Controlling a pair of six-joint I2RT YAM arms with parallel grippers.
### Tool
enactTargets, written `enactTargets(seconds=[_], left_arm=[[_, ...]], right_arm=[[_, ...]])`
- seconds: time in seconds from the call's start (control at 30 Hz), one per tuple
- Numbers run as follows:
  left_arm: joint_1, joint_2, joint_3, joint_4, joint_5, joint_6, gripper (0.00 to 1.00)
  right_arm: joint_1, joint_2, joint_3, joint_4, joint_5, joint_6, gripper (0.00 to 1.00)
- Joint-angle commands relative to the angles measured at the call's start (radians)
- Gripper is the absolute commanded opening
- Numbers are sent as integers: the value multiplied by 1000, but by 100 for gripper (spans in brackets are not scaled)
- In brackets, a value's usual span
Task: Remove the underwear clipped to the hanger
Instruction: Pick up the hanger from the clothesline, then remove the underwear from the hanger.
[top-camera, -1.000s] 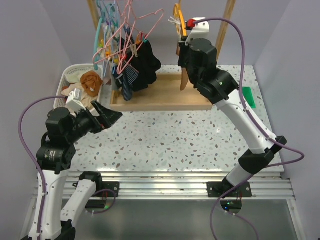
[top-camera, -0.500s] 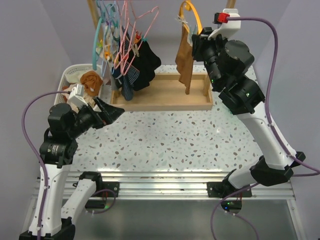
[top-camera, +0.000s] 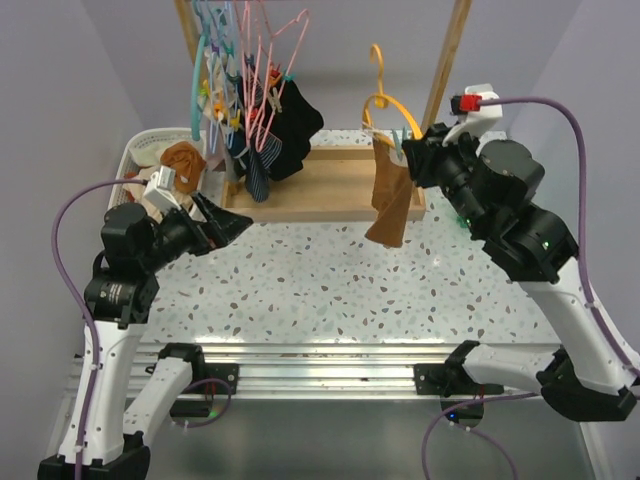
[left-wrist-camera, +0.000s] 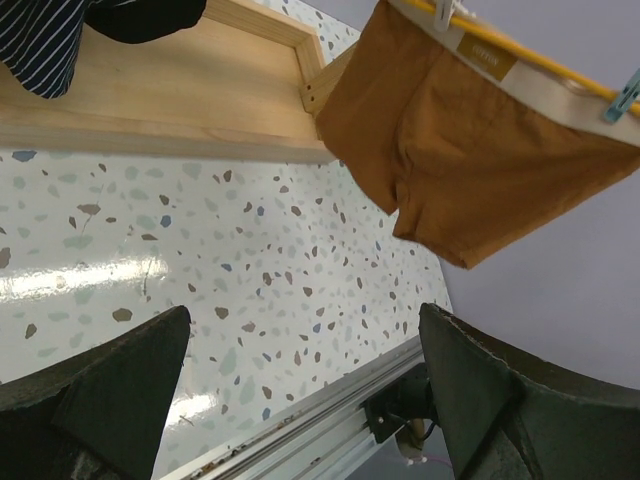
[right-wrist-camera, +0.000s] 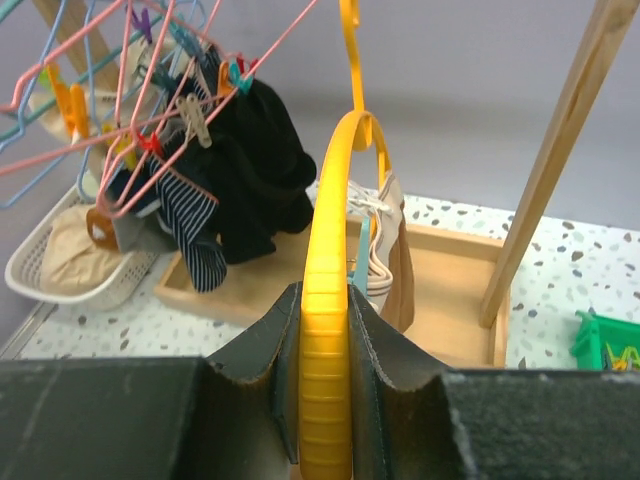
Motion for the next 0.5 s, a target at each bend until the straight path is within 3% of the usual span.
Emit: enactTargets(seconds=[0.0,0.17,0.47], left_arm=[[-7,15,24,73,47,34,100],[-24,26,32,93,92,31,100],[-99,50,-98,142,233,5,100]], right_arm=[[-2,-93,-57,-46,-71,48,0],[0,-273,-254,-108,-137,163,0],[0,-508,-519,-229,-356,421,0]])
